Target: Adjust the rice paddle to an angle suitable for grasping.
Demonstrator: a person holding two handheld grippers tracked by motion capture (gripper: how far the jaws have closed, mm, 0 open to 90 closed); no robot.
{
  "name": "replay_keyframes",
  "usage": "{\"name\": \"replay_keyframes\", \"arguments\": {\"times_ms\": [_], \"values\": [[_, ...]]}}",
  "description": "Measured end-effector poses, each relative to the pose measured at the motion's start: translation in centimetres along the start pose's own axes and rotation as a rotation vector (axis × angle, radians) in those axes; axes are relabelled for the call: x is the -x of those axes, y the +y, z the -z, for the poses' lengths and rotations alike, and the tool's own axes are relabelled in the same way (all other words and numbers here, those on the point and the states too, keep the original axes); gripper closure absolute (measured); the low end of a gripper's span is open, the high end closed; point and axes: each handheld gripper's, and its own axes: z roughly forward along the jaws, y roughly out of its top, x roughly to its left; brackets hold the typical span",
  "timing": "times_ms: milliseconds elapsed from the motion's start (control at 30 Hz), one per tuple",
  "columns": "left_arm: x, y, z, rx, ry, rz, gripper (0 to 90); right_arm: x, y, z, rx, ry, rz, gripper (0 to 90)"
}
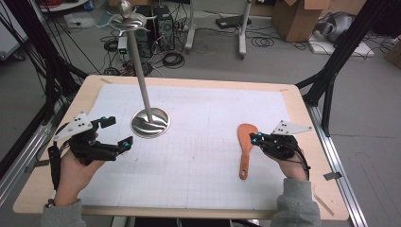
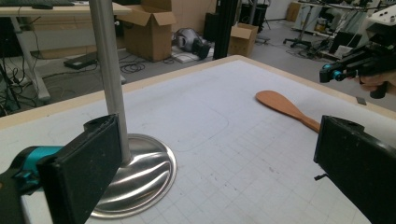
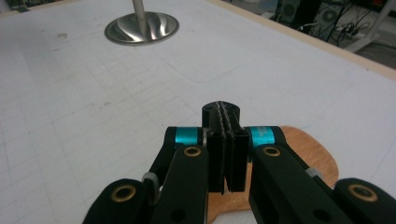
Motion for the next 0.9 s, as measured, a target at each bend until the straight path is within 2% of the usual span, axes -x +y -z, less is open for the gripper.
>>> {"name": "replay_keyframes", "arguments": {"times_ms": [67, 100, 200, 367, 600, 900], "values": [[0.0, 0.0, 0.0, 0.001, 0.001, 0.000, 1.9, 0.3, -0.4, -0.2, -0.007, 0.000, -0.009, 88.9], [0.1, 0.0, 0.0, 0.001, 0.002, 0.001, 1.9, 0.7, -0.8, -0.3, -0.014, 0.012, -0.040, 88.9], [0.0, 0.0, 0.0, -0.002, 0.007, 0.001, 1.9, 0.9, -1.0, -0.3, -0.027, 0.017, -0.065, 88.9], [0.0, -0.1, -0.1, -0.005, 0.007, 0.004, 1.9, 1.2, -1.8, -0.4, -0.053, 0.050, -0.055, 89.0], [0.0, -0.1, -0.1, -0.007, 0.008, 0.005, 1.9, 1.5, -2.6, -0.9, -0.086, 0.072, -0.051, 89.0], [0.0, -0.2, -0.3, -0.014, 0.008, 0.006, 1.9, 1.9, -3.8, -1.7, -0.153, 0.111, -0.070, 89.1]]}}
